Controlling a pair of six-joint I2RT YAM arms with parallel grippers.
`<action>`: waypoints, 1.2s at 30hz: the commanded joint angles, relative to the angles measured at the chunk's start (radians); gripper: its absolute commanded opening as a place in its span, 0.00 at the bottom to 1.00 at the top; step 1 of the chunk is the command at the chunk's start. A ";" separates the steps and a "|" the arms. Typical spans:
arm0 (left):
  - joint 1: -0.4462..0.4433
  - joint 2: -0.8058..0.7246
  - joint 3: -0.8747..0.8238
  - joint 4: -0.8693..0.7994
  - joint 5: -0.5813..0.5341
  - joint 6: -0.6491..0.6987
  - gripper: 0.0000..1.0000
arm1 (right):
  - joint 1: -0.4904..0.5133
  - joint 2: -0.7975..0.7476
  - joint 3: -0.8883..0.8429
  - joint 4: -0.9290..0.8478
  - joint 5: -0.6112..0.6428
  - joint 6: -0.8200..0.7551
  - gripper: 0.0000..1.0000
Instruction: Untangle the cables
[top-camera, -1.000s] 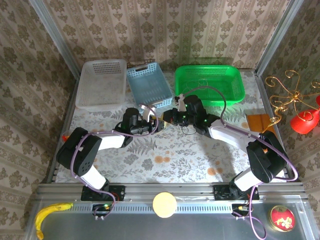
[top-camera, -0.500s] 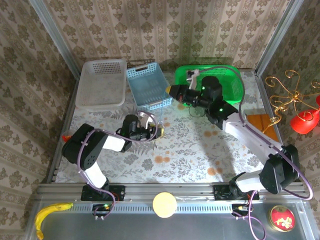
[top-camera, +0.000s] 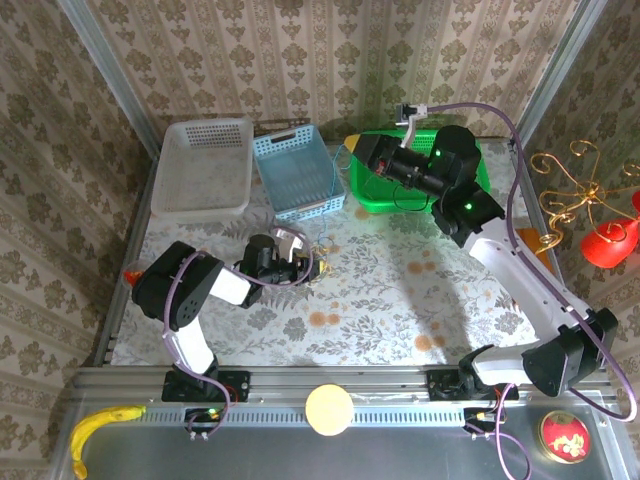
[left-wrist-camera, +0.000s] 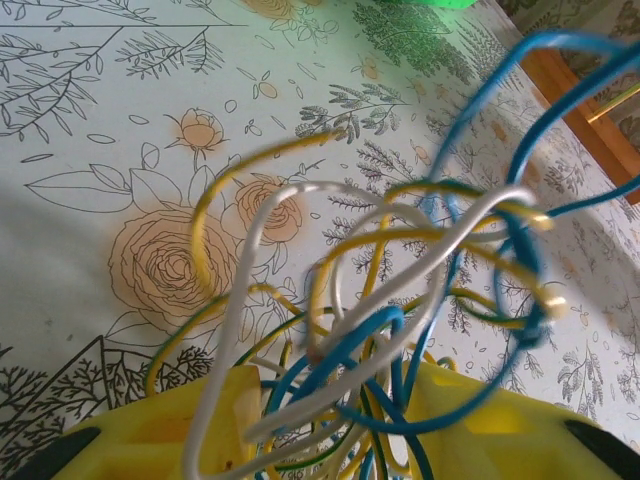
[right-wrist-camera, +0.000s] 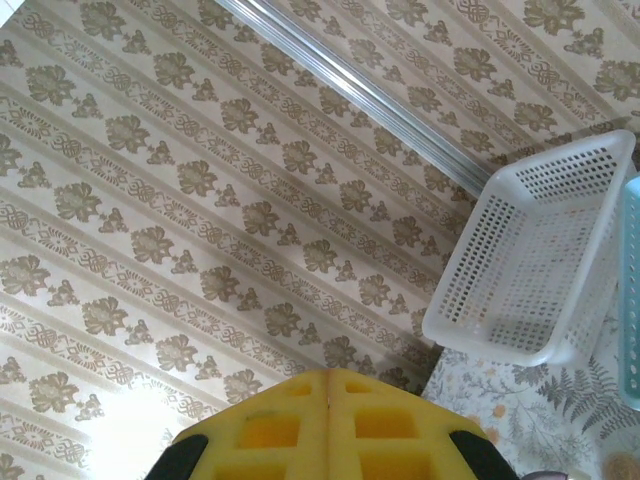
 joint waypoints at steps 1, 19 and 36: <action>0.009 -0.027 -0.012 0.011 0.010 -0.012 0.41 | -0.004 -0.025 -0.012 -0.023 -0.025 -0.009 0.00; 0.008 -0.309 0.051 -0.236 0.015 0.025 0.79 | -0.003 -0.060 -0.269 -0.008 -0.018 -0.070 0.00; -0.018 -0.212 0.180 -0.302 0.014 0.117 0.85 | 0.039 -0.052 -0.103 -0.007 -0.048 -0.026 0.00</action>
